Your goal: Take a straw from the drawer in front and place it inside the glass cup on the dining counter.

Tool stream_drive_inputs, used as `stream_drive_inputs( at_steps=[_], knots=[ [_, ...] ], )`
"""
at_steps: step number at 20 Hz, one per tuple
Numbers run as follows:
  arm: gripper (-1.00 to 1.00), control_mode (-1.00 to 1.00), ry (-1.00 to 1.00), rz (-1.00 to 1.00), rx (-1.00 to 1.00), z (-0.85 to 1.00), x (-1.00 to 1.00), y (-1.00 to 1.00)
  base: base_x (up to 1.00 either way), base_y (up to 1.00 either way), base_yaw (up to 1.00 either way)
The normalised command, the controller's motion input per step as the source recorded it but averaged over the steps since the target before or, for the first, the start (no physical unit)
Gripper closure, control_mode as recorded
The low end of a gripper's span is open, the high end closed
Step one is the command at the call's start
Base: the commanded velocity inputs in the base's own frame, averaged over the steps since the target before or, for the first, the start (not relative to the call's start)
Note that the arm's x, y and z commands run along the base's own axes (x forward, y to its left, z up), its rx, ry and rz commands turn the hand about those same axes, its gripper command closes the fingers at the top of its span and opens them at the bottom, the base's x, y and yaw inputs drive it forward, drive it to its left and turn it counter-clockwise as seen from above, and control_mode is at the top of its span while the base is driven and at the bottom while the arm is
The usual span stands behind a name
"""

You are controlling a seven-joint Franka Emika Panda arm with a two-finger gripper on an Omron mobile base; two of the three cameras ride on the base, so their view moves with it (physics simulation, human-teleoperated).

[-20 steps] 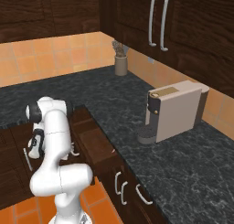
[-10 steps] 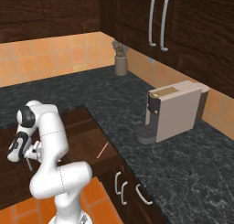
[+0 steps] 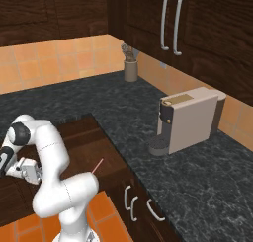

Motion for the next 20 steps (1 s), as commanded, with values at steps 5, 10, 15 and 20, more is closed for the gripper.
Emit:
stream_drive_inputs(
  at_steps=[5, 10, 15, 20],
  knots=[
    [1.00, -1.00, -0.03, 0.00, -0.04, -0.29, -0.56, 0.45, 0.00, 0.00, 0.00],
    [-1.00, -1.00, -0.01, -0.01, -0.05, -0.15, -0.03, 0.34, 0.00, 0.00, 0.00],
    [-1.00, -1.00, 0.00, 0.00, -0.02, 0.00, 0.05, 0.06, 0.00, 0.00, 0.00],
    [-1.00, -1.00, 0.00, 0.00, 0.00, 0.01, -0.09, 0.00, 0.00, 0.00, 0.00]
  ],
)
